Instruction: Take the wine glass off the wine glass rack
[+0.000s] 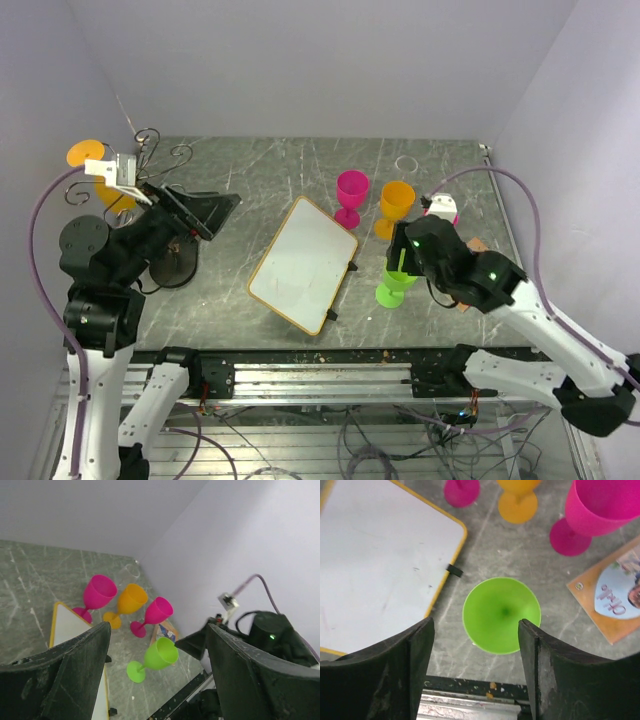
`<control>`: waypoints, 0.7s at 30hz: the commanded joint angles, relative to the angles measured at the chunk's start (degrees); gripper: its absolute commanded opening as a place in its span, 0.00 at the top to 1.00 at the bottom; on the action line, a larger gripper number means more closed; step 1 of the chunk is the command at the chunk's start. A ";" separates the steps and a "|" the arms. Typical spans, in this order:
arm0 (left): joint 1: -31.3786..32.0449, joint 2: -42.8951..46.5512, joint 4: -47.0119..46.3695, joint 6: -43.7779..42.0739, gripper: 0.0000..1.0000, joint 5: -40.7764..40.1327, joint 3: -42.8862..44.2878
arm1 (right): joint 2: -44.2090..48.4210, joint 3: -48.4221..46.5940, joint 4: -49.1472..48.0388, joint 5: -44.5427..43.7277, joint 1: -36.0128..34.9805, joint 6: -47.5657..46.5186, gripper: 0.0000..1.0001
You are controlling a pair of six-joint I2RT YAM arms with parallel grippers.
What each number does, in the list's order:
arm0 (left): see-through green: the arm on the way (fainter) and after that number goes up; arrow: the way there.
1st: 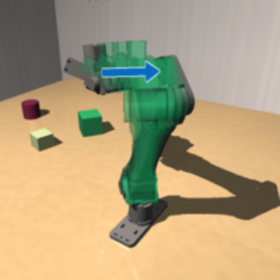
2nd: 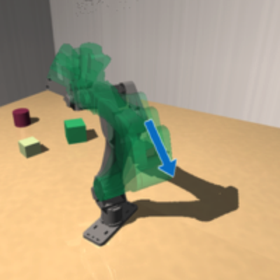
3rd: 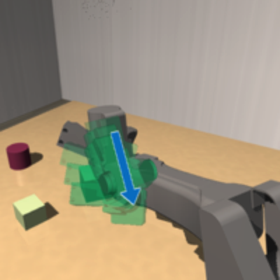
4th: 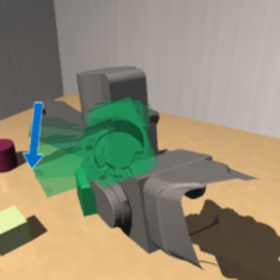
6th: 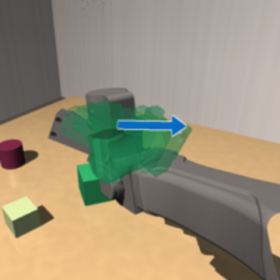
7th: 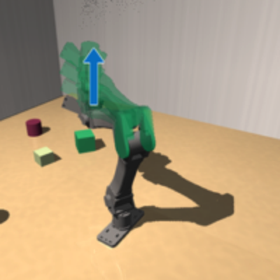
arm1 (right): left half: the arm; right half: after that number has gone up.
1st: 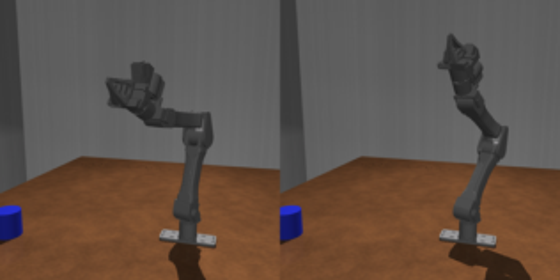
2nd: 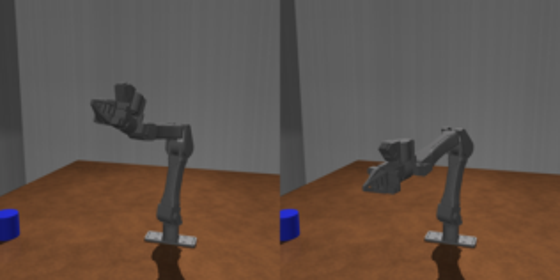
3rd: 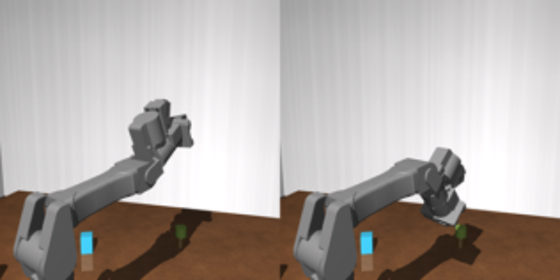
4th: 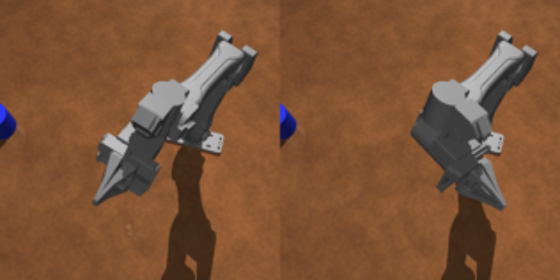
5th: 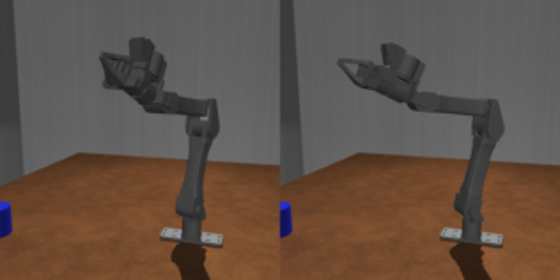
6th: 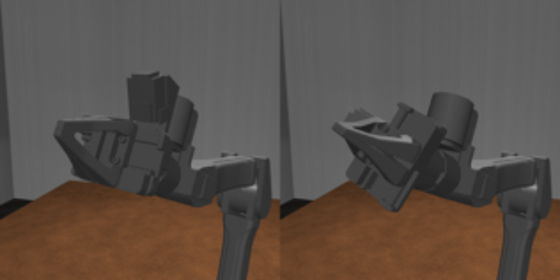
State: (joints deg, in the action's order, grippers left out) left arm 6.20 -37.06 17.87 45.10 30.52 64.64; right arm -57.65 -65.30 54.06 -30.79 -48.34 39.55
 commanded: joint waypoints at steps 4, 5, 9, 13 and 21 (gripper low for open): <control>-0.18 -8.88 13.87 -7.28 0.13 -11.04 12.70 | 12.62 7.56 -12.75 3.85 0.10 -7.93 0.20; -0.16 -10.73 15.09 -7.82 0.14 -11.53 14.49 | 14.06 9.33 -14.26 4.28 0.16 -8.36 0.19; -0.21 -18.04 17.70 -10.07 0.13 -14.02 20.69 | 17.82 11.42 -16.17 6.21 0.15 -11.20 0.18; -0.22 -25.47 19.52 -11.72 0.14 -15.69 28.36 | 20.08 12.37 -16.04 7.73 0.17 -12.22 0.18; -11.74 -36.74 20.19 -9.80 0.14 -11.19 37.89 | 23.70 14.18 -15.33 7.76 0.11 -12.98 0.18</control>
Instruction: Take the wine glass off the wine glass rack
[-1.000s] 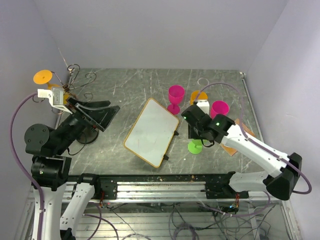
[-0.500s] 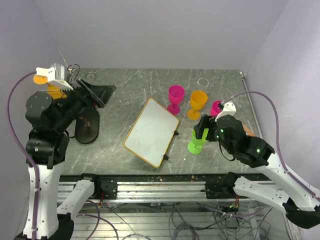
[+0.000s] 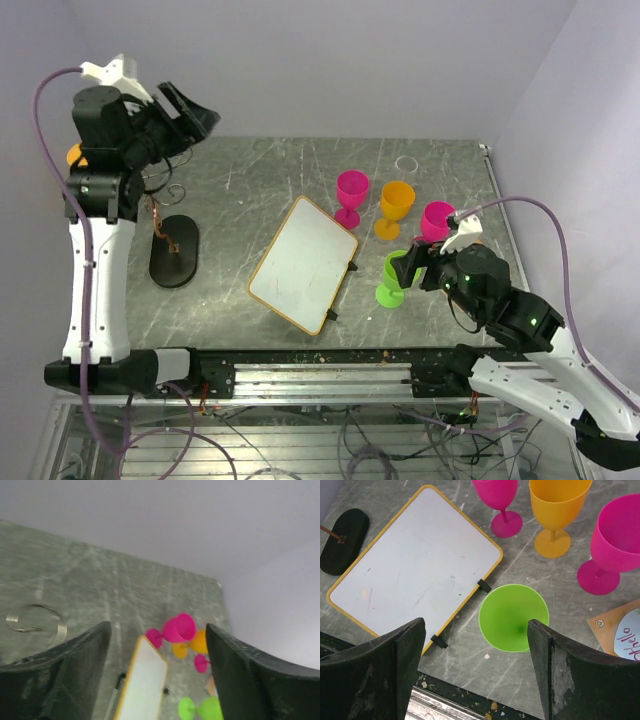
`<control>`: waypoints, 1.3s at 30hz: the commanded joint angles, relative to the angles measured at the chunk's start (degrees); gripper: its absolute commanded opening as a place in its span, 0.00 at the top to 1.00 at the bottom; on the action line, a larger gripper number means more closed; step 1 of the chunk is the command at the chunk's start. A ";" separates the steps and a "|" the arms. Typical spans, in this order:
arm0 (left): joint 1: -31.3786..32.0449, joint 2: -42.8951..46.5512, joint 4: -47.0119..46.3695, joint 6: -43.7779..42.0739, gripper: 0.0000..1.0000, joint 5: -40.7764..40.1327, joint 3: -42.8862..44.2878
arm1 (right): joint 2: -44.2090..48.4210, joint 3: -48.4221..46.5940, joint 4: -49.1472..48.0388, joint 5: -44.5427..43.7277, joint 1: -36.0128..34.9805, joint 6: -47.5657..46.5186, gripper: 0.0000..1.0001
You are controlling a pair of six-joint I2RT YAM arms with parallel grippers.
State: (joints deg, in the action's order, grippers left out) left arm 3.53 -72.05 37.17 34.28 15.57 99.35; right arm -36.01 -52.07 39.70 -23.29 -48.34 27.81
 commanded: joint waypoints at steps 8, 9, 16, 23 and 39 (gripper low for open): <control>-24.55 -1.03 -3.36 6.74 0.00 12.98 -2.19 | 4.39 2.80 -3.37 0.86 0.10 -3.08 0.18; -25.77 -0.66 -3.07 6.73 0.00 12.77 -2.43 | 4.23 2.89 -3.50 1.06 0.14 -3.22 0.18; -35.70 0.51 5.58 7.99 0.01 7.40 -3.19 | 2.24 3.03 -3.94 2.71 0.14 -4.15 0.18; -39.67 -1.36 10.74 11.46 0.06 -2.40 -1.63 | 1.21 3.48 -4.63 4.00 0.13 -5.00 0.18; -39.58 -7.47 16.33 14.34 0.06 -11.31 5.10 | -2.71 3.31 -3.79 4.13 0.11 -5.19 0.18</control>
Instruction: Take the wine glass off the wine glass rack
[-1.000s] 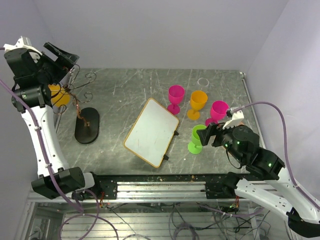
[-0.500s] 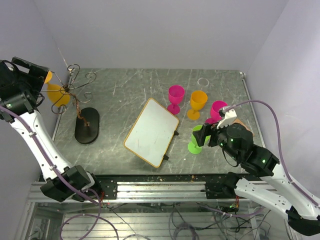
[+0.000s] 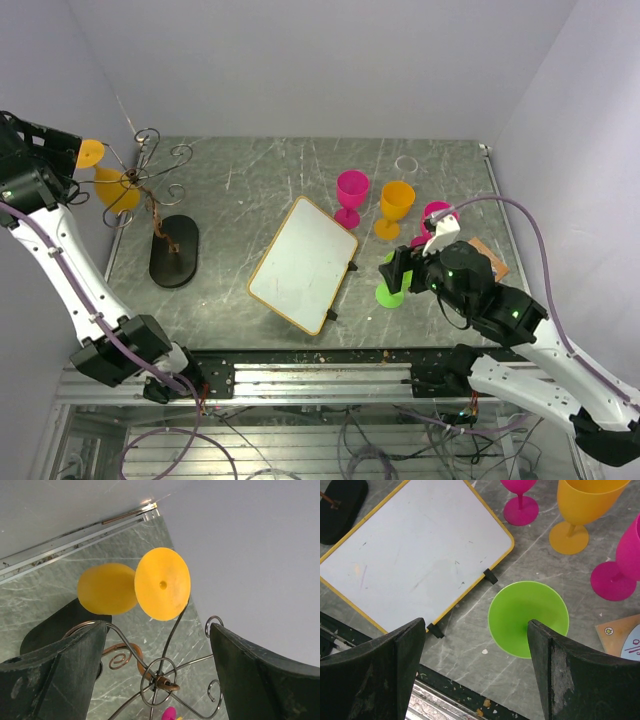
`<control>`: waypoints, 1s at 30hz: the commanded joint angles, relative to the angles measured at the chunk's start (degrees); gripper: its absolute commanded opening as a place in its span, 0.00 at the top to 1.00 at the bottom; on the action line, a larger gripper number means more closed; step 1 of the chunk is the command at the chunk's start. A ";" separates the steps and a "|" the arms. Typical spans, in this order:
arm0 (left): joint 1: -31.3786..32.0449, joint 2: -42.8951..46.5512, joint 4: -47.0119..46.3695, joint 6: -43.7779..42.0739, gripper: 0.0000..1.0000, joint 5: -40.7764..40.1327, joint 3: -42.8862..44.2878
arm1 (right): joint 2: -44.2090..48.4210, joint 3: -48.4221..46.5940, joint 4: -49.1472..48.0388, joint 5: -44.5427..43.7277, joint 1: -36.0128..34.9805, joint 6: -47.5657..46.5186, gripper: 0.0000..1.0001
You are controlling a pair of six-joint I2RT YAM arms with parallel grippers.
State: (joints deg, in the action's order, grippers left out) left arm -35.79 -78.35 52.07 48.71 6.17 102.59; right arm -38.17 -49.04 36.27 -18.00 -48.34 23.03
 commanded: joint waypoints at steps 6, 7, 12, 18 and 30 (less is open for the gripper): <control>-0.31 -2.24 -0.80 -2.38 0.11 -6.16 2.27 | -2.84 0.17 0.03 -1.27 0.14 -0.01 0.19; -0.26 -2.63 -1.03 -2.74 0.12 -6.46 2.41 | -3.20 0.12 0.08 -1.20 0.11 0.00 0.19; -0.30 -4.13 -1.76 -3.73 0.17 -6.42 2.71 | -5.65 -0.05 0.38 -1.08 0.13 0.30 0.19; -0.31 -3.88 -7.16 -3.15 0.22 -3.64 -0.50 | -8.77 -0.92 1.65 -0.44 0.11 1.37 0.19; 0.73 -2.49 -12.28 0.94 0.29 -0.73 -5.90 | -5.02 -1.25 2.13 -1.26 0.14 1.80 0.19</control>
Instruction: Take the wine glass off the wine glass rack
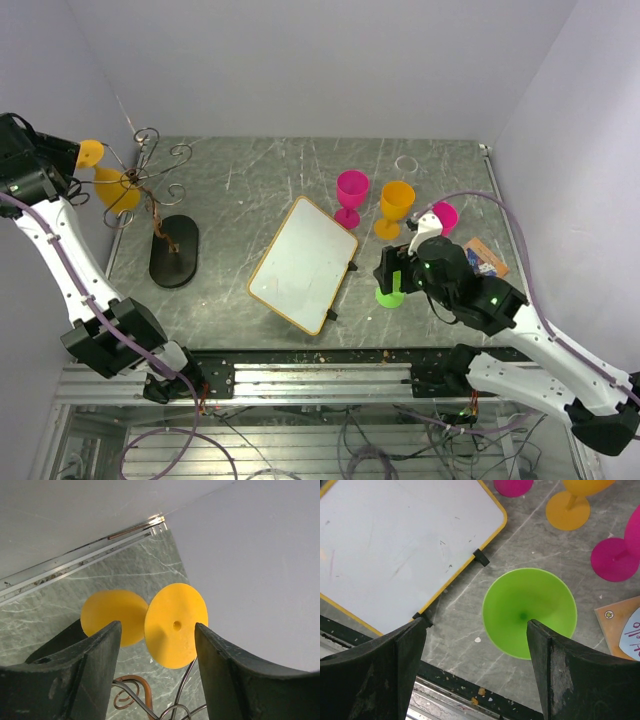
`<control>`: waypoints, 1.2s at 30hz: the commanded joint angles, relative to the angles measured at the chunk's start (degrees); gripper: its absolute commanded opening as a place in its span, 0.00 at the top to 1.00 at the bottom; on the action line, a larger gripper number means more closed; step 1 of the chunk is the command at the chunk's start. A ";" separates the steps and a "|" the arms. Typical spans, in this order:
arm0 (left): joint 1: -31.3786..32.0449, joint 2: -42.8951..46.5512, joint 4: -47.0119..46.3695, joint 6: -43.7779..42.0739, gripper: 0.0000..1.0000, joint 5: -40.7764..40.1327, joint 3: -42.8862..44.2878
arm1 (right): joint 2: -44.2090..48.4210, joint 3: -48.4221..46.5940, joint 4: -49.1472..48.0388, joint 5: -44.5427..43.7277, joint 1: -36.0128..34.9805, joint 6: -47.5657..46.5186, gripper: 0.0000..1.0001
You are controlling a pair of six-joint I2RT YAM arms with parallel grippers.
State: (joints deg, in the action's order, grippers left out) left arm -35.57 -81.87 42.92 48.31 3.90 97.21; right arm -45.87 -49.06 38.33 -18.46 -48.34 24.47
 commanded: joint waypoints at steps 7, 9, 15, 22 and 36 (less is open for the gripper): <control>1.44 0.74 -3.39 1.76 0.34 0.54 -0.97 | 5.63 -0.78 -0.67 -0.78 0.09 0.09 0.19; 1.54 0.45 -3.00 1.99 0.35 0.52 -0.76 | 5.65 -0.69 -0.80 -1.00 0.08 0.02 0.19; 2.21 -0.99 -1.42 2.74 0.37 -0.36 -0.23 | 4.83 -1.11 -0.27 -1.38 0.13 0.08 0.19; 2.63 -2.33 -1.35 3.03 0.42 -0.58 -0.35 | 5.38 -0.86 -0.45 -1.97 0.10 0.22 0.19; 3.42 -3.83 0.73 3.51 0.40 -2.62 1.06 | 4.99 -0.86 -0.35 -2.69 0.13 0.26 0.19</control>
State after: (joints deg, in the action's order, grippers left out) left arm -32.71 -84.12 40.84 51.57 3.14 96.99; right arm -41.60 -49.06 38.06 -20.08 -48.34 24.58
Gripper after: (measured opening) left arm 0.589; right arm 0.810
